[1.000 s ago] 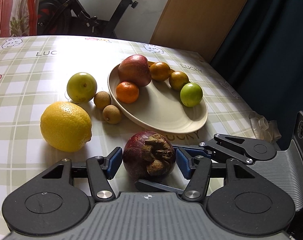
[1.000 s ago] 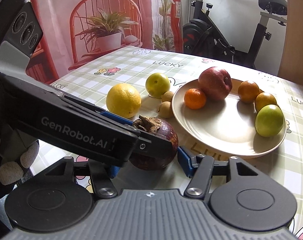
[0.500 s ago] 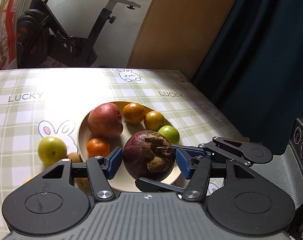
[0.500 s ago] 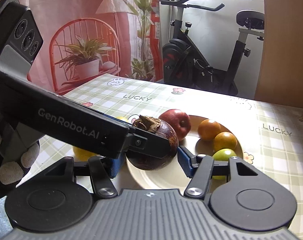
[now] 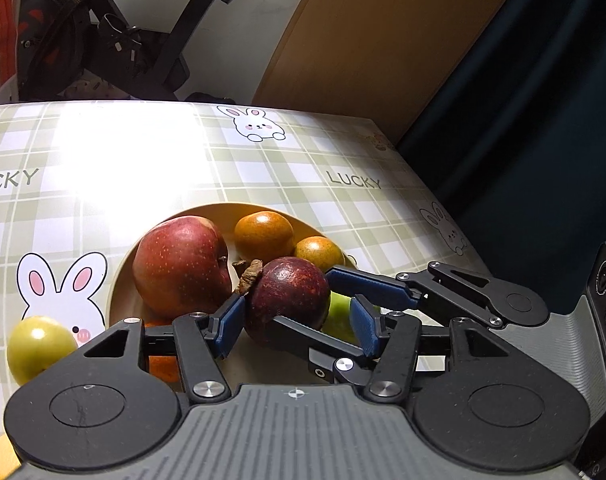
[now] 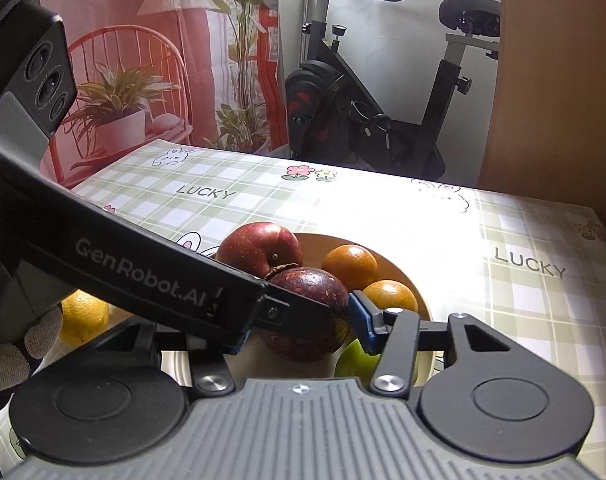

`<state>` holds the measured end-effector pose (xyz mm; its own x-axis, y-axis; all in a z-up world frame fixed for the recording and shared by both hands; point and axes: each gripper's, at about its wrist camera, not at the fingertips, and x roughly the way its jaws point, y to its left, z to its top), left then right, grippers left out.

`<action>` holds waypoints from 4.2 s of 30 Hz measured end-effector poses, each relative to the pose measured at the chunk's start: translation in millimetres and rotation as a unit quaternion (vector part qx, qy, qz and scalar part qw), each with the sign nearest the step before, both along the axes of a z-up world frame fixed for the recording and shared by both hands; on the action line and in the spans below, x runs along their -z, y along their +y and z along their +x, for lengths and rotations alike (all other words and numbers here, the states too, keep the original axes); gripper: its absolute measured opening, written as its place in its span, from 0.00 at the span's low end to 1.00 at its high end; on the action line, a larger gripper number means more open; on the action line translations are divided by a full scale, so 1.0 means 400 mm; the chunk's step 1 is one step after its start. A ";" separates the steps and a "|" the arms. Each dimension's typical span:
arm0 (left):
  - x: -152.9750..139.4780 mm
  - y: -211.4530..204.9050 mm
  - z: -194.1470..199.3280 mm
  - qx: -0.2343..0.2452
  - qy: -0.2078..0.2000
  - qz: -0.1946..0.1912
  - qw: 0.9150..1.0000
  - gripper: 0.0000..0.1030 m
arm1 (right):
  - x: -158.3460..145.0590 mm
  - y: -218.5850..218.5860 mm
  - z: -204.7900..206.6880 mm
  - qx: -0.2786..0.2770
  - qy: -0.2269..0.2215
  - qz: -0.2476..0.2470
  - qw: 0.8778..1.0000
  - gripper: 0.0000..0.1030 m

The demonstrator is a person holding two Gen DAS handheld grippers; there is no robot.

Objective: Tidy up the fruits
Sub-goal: 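Carry the mangosteen onto the plate beside the red apple, open the left tool, then withdraw the left tool and move it to the yellow lemon, then close the left tool on the yellow lemon and lift it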

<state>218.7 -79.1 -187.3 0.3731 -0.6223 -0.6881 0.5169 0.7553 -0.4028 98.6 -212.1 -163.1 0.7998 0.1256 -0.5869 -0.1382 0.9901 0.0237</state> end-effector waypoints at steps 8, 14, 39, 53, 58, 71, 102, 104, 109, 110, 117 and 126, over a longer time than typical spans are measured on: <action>0.005 -0.011 0.012 -0.011 0.002 0.001 1.000 0.58 | 0.003 0.005 -0.001 0.007 -0.007 -0.009 1.000 0.52; -0.030 0.016 -0.019 -0.014 -0.014 -0.005 1.000 0.58 | -0.001 0.027 -0.026 0.009 0.005 -0.015 1.000 0.53; -0.143 0.403 -0.181 -0.118 -0.060 -0.005 0.991 0.58 | -0.042 0.209 -0.165 -0.056 -0.020 0.012 0.998 0.53; -0.063 0.472 -0.179 -0.120 -0.017 -0.014 0.993 0.59 | 0.022 0.323 -0.116 -0.123 0.014 -0.015 0.992 0.59; -0.042 0.472 -0.171 -0.119 -0.012 -0.024 0.992 0.60 | 0.031 0.360 -0.075 -0.145 0.013 -0.033 0.989 0.63; -0.004 0.451 -0.163 -0.110 0.005 -0.032 0.993 0.60 | 0.090 0.397 -0.013 -0.164 0.008 -0.025 0.986 0.58; 0.065 0.391 -0.212 -0.137 -0.018 -0.028 0.990 0.58 | 0.119 0.317 -0.066 -0.152 -0.037 0.056 0.986 0.58; 0.064 0.387 -0.218 -0.134 -0.025 -0.023 0.990 0.58 | 0.120 0.316 -0.065 -0.151 -0.034 0.057 0.986 0.58; 0.074 0.375 -0.227 -0.122 -0.024 -0.019 0.992 0.56 | 0.122 0.314 -0.052 -0.140 -0.022 0.062 0.988 0.58; 0.078 0.373 -0.228 -0.120 -0.022 -0.019 0.992 0.56 | 0.123 0.312 -0.051 -0.138 -0.020 0.064 0.988 0.59; 0.079 0.375 -0.231 -0.120 -0.025 -0.017 0.992 0.54 | 0.124 0.314 -0.051 -0.138 -0.018 0.063 0.988 0.58; 0.013 0.339 -0.251 -0.106 -0.057 0.004 0.993 0.54 | 0.080 0.296 -0.089 -0.121 -0.052 0.073 0.989 0.58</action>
<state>118.2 56.6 -192.6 0.5706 -0.5164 -0.6386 0.3888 0.8548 -0.3438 62.8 -93.8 -195.0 0.7911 0.3989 -0.4637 -0.3805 0.9145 0.1375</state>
